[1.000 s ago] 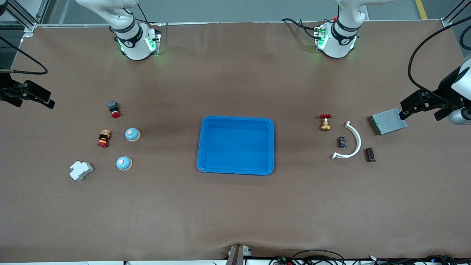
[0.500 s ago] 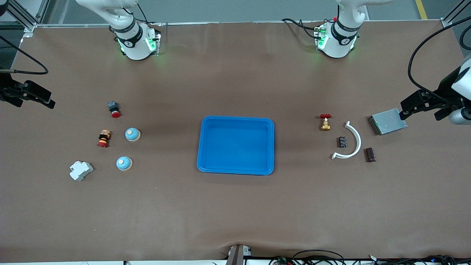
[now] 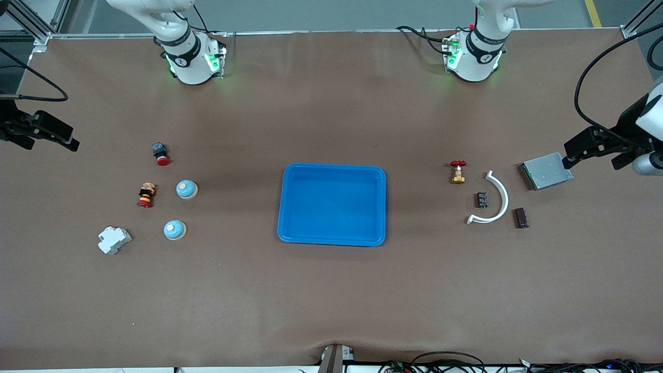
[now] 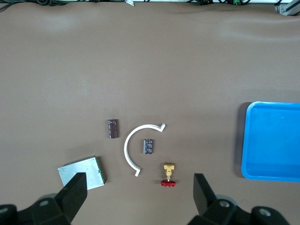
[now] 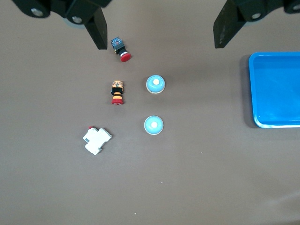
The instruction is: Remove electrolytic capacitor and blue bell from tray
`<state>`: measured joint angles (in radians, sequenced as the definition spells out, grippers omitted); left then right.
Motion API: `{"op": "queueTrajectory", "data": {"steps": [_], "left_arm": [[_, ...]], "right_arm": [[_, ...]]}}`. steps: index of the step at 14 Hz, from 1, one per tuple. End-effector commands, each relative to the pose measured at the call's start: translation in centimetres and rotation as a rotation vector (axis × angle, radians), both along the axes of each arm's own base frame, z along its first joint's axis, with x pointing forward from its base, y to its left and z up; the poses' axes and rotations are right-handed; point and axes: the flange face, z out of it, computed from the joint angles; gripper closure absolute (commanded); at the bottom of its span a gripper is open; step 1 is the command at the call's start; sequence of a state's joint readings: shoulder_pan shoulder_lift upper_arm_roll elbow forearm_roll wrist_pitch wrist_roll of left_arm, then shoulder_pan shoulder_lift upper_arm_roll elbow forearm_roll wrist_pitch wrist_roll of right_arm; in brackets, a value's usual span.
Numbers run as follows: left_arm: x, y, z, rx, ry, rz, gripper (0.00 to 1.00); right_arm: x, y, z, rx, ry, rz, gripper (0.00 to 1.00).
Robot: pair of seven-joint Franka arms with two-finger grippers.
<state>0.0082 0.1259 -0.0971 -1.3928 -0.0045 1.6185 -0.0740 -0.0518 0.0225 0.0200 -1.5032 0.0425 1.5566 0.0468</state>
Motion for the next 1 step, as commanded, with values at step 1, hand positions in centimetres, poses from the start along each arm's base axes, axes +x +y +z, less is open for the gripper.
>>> {"op": "queueTrajectory", "data": {"steps": [1], "left_arm": [[-0.06, 0.13, 0.13, 0.004, -0.011, 0.001, 0.00]], "right_arm": [[-1.16, 0.03, 0.62, 0.015, -0.009, -0.011, 0.00]]}}
